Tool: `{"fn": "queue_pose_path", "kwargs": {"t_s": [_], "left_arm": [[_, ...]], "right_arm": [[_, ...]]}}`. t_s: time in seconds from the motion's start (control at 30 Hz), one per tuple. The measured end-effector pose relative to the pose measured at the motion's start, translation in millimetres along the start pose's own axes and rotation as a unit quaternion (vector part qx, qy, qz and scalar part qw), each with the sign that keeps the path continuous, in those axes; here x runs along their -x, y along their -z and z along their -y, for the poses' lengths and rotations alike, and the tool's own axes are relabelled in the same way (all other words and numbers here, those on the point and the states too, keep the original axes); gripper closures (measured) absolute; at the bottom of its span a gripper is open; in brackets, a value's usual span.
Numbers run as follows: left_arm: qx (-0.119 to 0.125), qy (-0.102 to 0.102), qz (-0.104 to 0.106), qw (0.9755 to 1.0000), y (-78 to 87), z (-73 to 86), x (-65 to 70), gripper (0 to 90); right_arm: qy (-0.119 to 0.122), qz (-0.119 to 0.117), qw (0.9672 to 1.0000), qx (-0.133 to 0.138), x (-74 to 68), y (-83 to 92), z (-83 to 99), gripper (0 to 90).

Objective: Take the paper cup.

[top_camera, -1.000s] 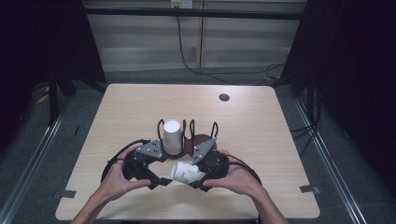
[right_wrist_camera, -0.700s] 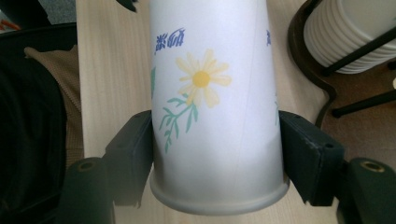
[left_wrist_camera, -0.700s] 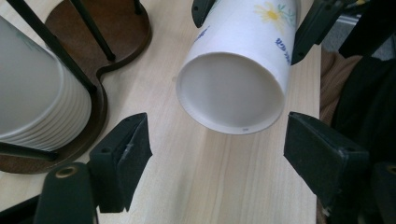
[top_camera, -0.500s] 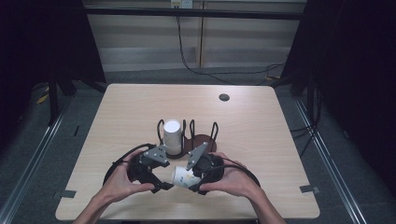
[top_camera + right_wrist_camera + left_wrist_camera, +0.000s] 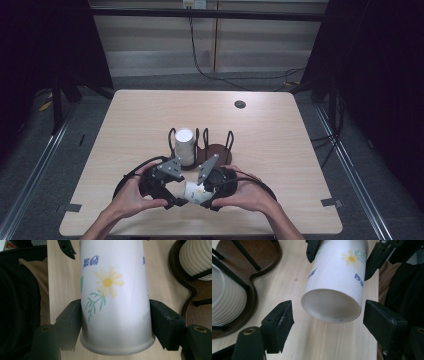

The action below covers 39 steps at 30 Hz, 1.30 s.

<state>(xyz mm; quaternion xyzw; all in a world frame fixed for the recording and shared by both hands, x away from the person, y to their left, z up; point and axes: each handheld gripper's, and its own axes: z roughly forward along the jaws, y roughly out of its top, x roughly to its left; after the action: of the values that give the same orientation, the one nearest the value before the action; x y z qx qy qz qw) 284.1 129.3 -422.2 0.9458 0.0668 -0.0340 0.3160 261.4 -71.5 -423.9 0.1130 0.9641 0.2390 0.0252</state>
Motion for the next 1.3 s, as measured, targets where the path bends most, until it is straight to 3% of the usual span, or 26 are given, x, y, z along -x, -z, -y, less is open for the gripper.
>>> {"fn": "queue_pose_path", "kwargs": {"t_s": [0.17,0.63,0.93,1.3], "left_arm": [[-0.008,-0.002,0.002,1.0,-4.9,-1.4,2.5,27.5],[-0.002,-0.015,0.02,0.9997,-6.7,-3.2,7.3,32.5],[-0.004,-0.006,0.032,0.9995,-8.6,-2.4,5.4,31.8],[0.004,-0.004,0.044,0.999,-8.5,-0.2,4.6,36.0]], "right_arm": [[0.002,-0.011,0.9999,-0.002,-1.9,-4.6,-2.3,30.2],[0.011,-0.02,0.9996,0.013,-5.7,-2.6,-6.2,30.2],[0.013,-0.019,0.9996,0.016,-6.2,-2.8,-6.3,30.2],[0.008,-0.035,0.9991,0.024,-3.5,-4.6,-2.7,28.5]]}}
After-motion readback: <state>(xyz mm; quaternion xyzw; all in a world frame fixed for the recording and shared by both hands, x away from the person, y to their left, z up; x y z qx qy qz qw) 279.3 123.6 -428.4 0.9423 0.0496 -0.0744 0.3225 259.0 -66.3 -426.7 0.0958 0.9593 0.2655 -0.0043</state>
